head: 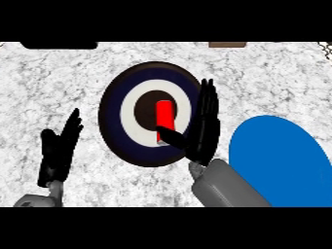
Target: Pick the can from the plate and place it in the plate
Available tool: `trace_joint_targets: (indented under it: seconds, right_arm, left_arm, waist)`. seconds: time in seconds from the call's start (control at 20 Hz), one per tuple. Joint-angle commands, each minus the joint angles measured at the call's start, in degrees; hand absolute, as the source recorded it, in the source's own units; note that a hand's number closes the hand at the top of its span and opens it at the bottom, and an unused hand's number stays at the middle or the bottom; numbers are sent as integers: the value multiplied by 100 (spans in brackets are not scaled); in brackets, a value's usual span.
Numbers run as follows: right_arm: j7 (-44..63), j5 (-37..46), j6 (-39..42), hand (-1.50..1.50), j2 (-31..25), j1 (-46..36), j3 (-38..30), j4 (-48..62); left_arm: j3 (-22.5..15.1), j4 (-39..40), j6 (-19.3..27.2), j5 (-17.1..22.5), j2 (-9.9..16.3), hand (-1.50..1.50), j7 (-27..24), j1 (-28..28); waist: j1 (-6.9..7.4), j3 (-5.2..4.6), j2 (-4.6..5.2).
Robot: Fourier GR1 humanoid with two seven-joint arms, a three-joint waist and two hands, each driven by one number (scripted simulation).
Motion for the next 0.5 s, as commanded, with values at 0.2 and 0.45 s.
trace_joint_targets:
  seconds: [0.2, 0.45]
  right_arm:
    - [-360, 432, 252, -150, -168, 1018, -434, -991]
    - [-258, 931, 634, -150, -208, 1765, -476, -2014]
  left_arm:
    - [245, 124, -153, -179, -141, 0, 166, -292]
    - [99, -237, -43, -415, -325, 0, 109, 213]
  waist:
    - [-26, 0, 1]
    - [-31, -1, -11]
